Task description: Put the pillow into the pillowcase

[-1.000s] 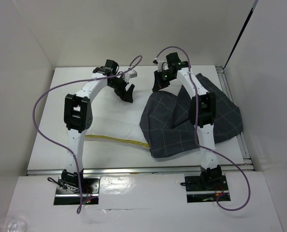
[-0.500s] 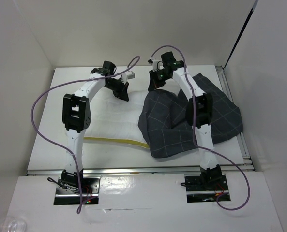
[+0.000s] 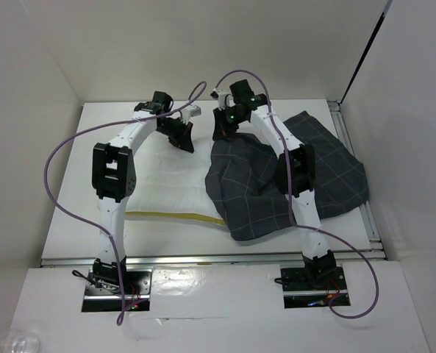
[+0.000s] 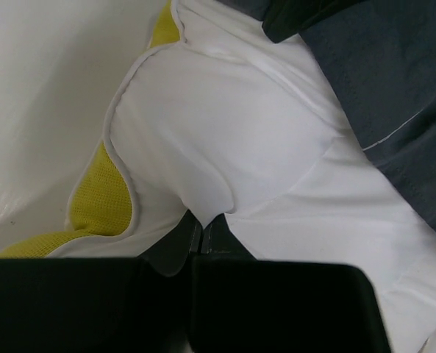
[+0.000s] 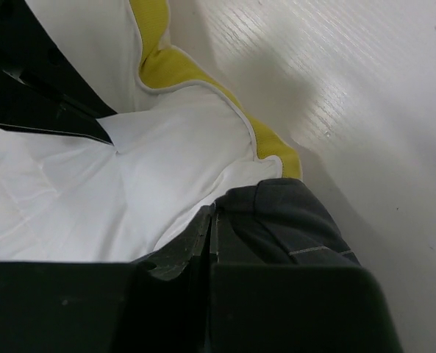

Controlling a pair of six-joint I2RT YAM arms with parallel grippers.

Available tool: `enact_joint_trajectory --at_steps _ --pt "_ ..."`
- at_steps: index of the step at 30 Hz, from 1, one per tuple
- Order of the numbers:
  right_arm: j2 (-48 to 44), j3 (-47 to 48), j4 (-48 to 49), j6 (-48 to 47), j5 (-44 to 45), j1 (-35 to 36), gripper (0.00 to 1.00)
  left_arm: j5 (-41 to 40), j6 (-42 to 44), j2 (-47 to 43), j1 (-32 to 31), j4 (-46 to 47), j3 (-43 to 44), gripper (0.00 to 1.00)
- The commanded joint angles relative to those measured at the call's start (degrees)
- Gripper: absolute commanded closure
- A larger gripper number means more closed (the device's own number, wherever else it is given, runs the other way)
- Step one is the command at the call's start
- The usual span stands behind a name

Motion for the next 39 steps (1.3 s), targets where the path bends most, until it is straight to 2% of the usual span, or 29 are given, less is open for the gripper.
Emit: enact_joint_trajectory --at_steps 1,7,10,14,19,22,25,27,30,35,39 --pt "0.2 2.4 5.8 5.2 -8.3 3.2 1.0 8.8 -4.6 -4.8 -2.0 6.4 -0.1 1.0" --pt "-2.4 2.6 10.1 7.4 -14.9 4.3 0.99 12.0 -8.6 -10.1 -3.1 9.1 0.9 1.0" --pt "-4.5 -0.8 14.1 7.5 -15.5 4.3 0.99 12.6 -9.1 -12.4 -3.6 9.1 -1.4 1.0" --pt "-4.5 1.2 15.9 9.5 -16.0 4.3 0.97 13.8 -9.7 -16.6 -4.3 9.9 -4.7 1.0" --pt "-6.1 2.9 20.4 15.8 -21.9 4.3 0.95 12.3 -9.1 -20.0 -6.9 11.2 -9.4 1.0" --pt "-8.8 0.2 22.9 16.3 -24.1 4.8 0.94 11.1 -8.4 -20.5 -6.9 12.5 -12.2 1.0" --pt "-9.5 -0.9 22.9 15.2 -24.8 5.3 0.94 10.0 -8.9 -21.0 -6.9 14.8 -13.3 1.0" --pt "-10.2 -2.8 21.2 14.0 -24.0 5.3 0.9 10.0 -9.5 -20.4 -6.9 14.8 -12.7 1.0" --pt "-10.7 -3.9 19.0 11.4 -22.4 4.6 1.0 9.5 -9.5 -20.4 -6.9 14.8 -12.2 1.0" --pt "-9.5 -1.4 14.7 10.3 -21.8 4.1 1.0 8.2 -9.5 -20.9 -6.9 16.4 -13.2 1.0" --pt "-11.0 -3.5 9.2 6.5 -22.6 5.9 0.99 5.3 -10.5 -21.5 -6.9 17.6 -14.3 1.0"
